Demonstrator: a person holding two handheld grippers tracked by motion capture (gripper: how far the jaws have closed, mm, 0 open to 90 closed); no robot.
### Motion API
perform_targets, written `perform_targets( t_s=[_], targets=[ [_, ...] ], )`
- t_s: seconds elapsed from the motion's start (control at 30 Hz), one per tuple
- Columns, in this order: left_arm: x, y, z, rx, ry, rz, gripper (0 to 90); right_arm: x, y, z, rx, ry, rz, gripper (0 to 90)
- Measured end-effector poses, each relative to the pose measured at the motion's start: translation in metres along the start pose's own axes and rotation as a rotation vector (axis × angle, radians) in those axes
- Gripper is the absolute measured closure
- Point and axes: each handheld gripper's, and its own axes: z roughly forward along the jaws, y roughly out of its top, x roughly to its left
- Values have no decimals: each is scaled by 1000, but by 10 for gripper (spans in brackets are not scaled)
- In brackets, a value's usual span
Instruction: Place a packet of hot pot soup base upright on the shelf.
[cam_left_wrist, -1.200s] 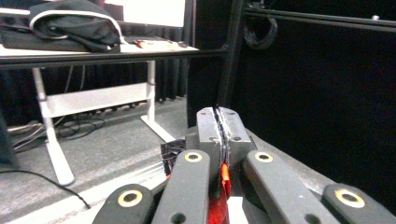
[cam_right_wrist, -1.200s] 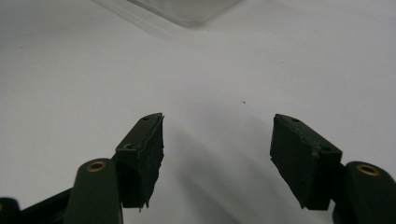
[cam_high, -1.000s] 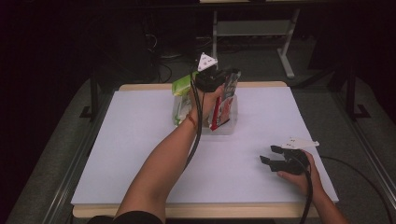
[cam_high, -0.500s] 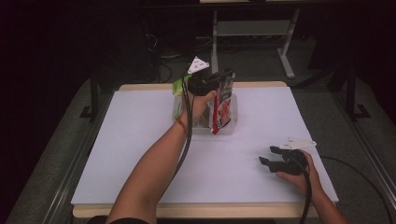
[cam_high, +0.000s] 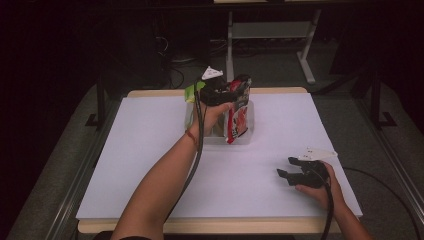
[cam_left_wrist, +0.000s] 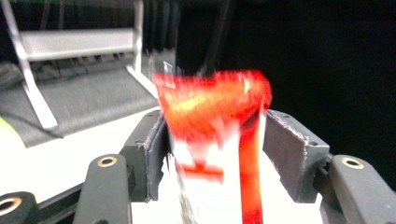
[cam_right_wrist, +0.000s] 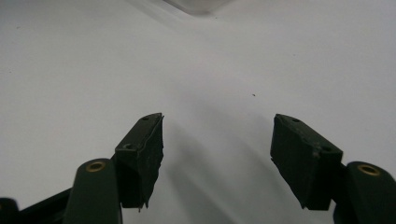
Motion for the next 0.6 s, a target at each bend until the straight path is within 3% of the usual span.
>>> perform_targets(
  t_s=[0.07,0.13,0.27,0.3,0.47,0.6],
  targets=[
    [0,-5,3,25,-6,11,389,0,0,0,2,0,0,337],
    [-1,-7,6,48,18,27,385,1,0,1,3,-1,-1,337],
    [-8,-6,11,116,78,120,443,1,1,1,13,2,-2,338],
    [-9,-6,13,130,93,142,510,1,1,2,15,2,-4,339],
    [-7,-3,16,147,152,101,675,1,1,3,22,3,-9,339],
    [-14,-4,14,59,164,103,755,1,1,2,21,7,-7,339]
  ],
)
